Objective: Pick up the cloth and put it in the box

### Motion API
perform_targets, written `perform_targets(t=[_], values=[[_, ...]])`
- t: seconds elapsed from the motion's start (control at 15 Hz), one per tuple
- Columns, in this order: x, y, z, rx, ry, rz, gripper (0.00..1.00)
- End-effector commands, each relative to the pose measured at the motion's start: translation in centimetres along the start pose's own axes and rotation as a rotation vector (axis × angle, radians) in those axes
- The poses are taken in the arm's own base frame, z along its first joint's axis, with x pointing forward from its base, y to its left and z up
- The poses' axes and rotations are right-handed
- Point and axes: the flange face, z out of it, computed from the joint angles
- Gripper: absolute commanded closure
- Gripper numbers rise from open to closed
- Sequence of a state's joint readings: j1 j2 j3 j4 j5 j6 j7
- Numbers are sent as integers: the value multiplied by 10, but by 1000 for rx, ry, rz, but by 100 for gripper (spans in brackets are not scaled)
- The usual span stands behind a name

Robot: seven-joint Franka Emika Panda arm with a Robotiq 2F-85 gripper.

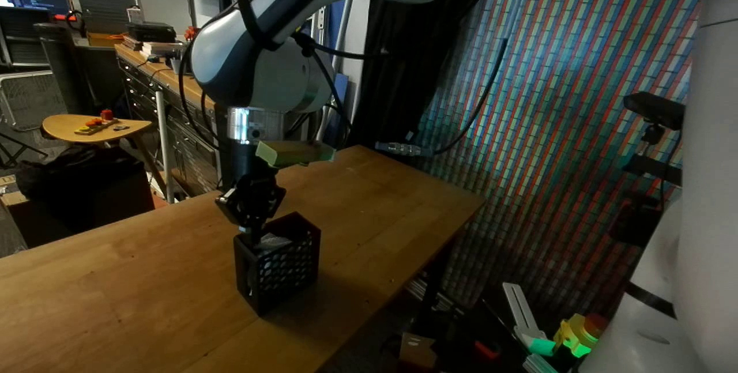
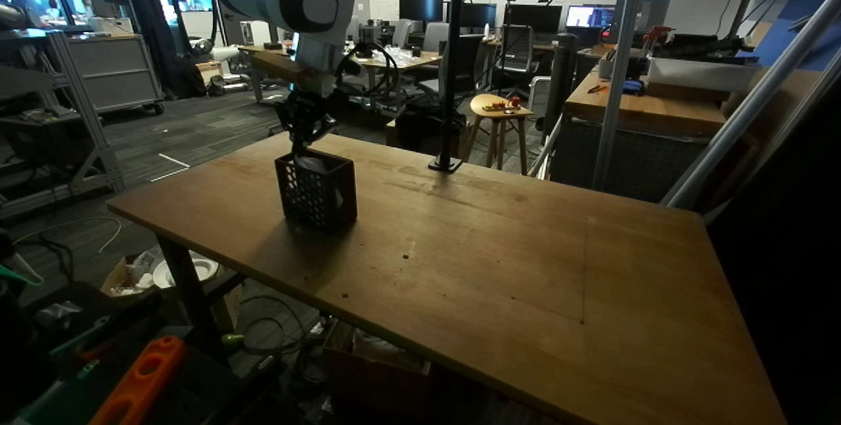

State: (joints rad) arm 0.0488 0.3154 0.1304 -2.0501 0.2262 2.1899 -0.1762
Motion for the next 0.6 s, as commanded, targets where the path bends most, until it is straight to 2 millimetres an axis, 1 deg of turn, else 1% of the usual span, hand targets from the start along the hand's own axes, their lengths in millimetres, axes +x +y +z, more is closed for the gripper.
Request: perform_targets(t=[0.0,0.27,0.53], values=[[9,1,3,26,16,19,92],[10,6,10,32,13,26,92],[7,14,22,56,7,49,92]])
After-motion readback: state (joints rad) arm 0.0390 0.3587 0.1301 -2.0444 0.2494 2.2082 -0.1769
